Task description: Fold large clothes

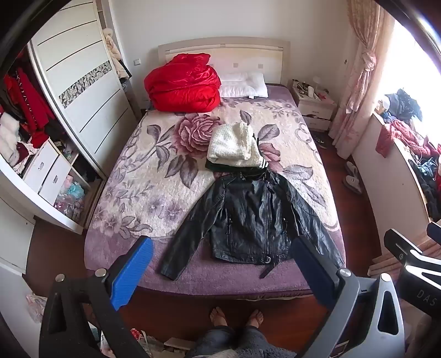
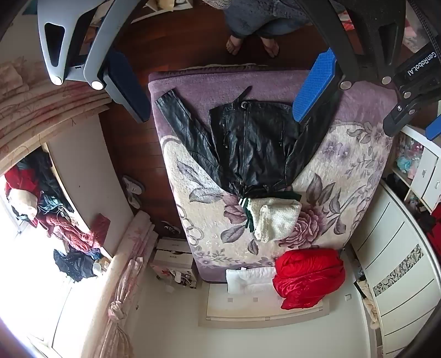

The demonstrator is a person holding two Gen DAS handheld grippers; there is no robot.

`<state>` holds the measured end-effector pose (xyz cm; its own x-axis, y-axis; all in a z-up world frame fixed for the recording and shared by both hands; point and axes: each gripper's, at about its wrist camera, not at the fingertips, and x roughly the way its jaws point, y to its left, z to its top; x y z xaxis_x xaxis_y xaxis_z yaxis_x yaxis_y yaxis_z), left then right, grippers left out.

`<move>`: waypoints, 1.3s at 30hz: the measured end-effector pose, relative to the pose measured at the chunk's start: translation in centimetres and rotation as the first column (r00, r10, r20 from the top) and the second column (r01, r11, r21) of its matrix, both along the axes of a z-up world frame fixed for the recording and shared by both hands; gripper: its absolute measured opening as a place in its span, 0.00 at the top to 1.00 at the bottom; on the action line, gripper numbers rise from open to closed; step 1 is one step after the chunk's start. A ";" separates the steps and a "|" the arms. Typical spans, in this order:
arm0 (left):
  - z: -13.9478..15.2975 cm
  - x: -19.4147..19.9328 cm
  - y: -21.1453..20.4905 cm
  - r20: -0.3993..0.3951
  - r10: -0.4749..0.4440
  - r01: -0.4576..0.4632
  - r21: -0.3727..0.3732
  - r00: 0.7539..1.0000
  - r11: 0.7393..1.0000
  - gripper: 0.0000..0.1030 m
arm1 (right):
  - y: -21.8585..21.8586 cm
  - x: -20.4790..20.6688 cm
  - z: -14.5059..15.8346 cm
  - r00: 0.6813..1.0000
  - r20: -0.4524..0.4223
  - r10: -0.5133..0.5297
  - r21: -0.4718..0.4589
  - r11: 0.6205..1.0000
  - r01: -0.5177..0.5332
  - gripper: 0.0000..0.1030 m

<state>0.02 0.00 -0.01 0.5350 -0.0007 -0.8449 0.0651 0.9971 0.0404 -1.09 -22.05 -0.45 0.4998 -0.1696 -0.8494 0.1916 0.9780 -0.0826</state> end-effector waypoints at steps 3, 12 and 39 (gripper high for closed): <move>0.0 0.0 0.0 0.005 -0.001 0.001 0.004 1.000 1.000 0.00 | 0.0 0.0 0.0 1.000 -0.007 -0.001 -0.003 1.000 0.000 0.00; 0.4 0.3 0.1 0.012 0.001 -0.001 0.002 1.000 1.000 0.00 | 0.0 0.1 0.2 1.000 -0.010 0.001 -0.004 1.000 -0.001 0.00; 2.2 1.0 0.1 0.031 0.006 -0.006 -0.007 0.999 1.000 0.00 | 2.3 2.0 1.8 1.000 -0.007 0.005 -0.007 1.000 -0.005 0.00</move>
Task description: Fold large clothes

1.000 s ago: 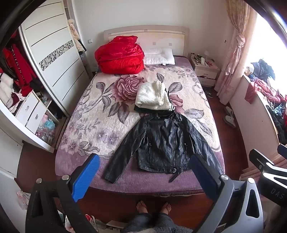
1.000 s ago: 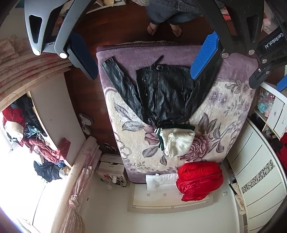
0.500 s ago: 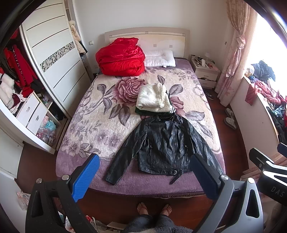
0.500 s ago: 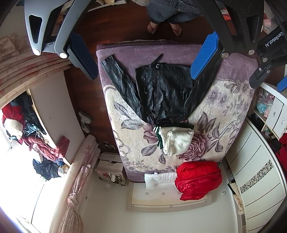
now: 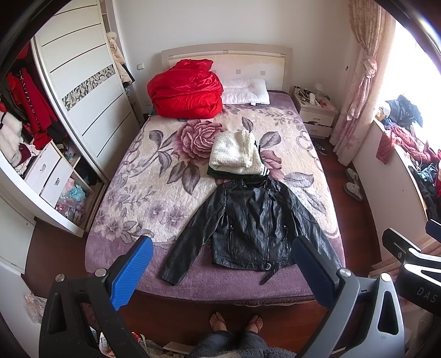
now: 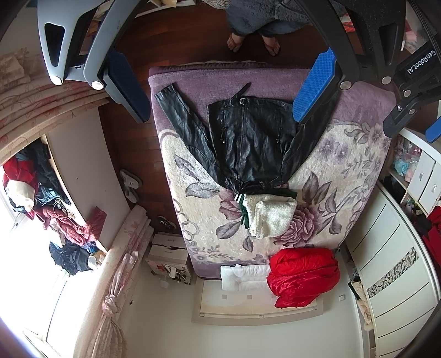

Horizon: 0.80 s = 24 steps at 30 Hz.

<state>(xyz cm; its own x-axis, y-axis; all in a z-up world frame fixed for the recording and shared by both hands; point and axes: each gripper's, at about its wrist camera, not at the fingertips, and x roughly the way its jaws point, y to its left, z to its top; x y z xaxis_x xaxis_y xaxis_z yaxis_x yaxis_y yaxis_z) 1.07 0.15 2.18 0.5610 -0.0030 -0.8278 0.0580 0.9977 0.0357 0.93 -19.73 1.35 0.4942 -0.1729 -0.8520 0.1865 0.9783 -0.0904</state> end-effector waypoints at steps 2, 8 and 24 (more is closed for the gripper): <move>0.3 0.2 0.0 0.003 0.001 -0.001 0.001 1.000 1.000 0.00 | 0.3 -0.5 0.0 1.000 0.003 0.001 0.001 1.000 -0.001 0.00; 0.2 -0.3 -0.5 0.012 0.001 -0.001 0.001 1.000 1.000 0.00 | 0.4 -0.1 0.0 1.000 0.004 0.002 0.003 1.000 -0.002 0.00; 0.4 0.1 -0.8 0.026 0.002 -0.002 0.006 1.000 1.000 0.00 | 2.0 0.0 1.1 1.000 0.008 0.012 0.006 1.000 -0.012 0.00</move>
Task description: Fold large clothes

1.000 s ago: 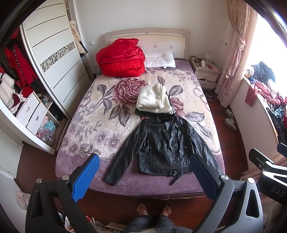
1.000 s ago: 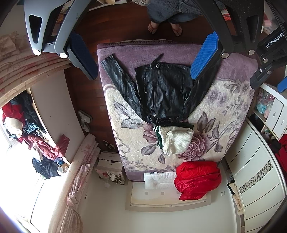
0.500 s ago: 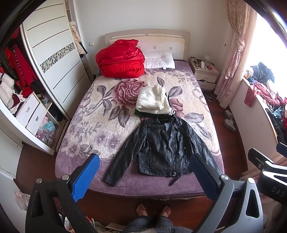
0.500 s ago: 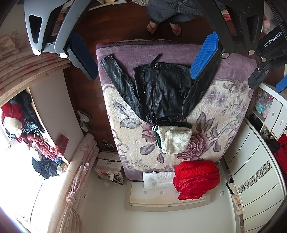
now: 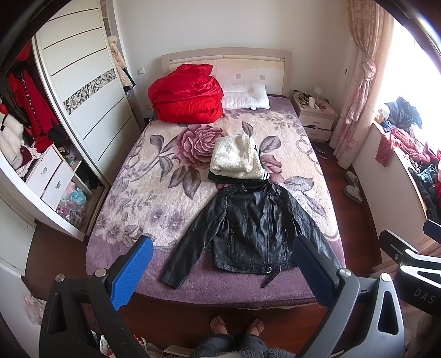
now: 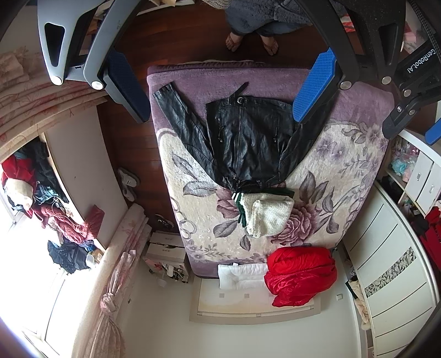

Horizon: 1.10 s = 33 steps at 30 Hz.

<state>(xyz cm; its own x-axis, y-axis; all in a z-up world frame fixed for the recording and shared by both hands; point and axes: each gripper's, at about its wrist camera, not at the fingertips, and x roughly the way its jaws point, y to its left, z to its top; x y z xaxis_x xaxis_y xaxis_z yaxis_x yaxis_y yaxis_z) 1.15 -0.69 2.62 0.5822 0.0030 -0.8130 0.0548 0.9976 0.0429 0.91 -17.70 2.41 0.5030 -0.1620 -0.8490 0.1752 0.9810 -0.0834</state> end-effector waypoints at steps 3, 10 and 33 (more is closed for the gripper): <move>0.0 0.0 0.0 0.002 0.002 -0.002 -0.002 1.000 1.000 0.00 | 0.0 0.0 -0.3 1.000 0.000 0.000 0.002 1.000 0.000 0.00; 0.3 0.0 0.3 0.009 0.000 0.000 -0.004 1.000 1.000 0.00 | 0.6 0.2 -0.1 1.000 0.002 0.002 0.000 1.000 -0.002 0.00; -0.3 -0.3 1.0 0.019 -0.002 0.003 -0.008 1.000 1.000 0.00 | 0.8 0.4 0.7 1.000 0.000 0.000 0.010 1.000 0.000 0.00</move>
<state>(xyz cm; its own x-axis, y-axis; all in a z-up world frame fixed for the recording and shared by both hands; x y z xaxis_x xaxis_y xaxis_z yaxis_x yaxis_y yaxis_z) 0.81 0.36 2.30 0.5975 -0.0050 -0.8019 0.0565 0.9978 0.0358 1.31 -16.93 3.08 0.5029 -0.1537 -0.8506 0.1751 0.9818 -0.0739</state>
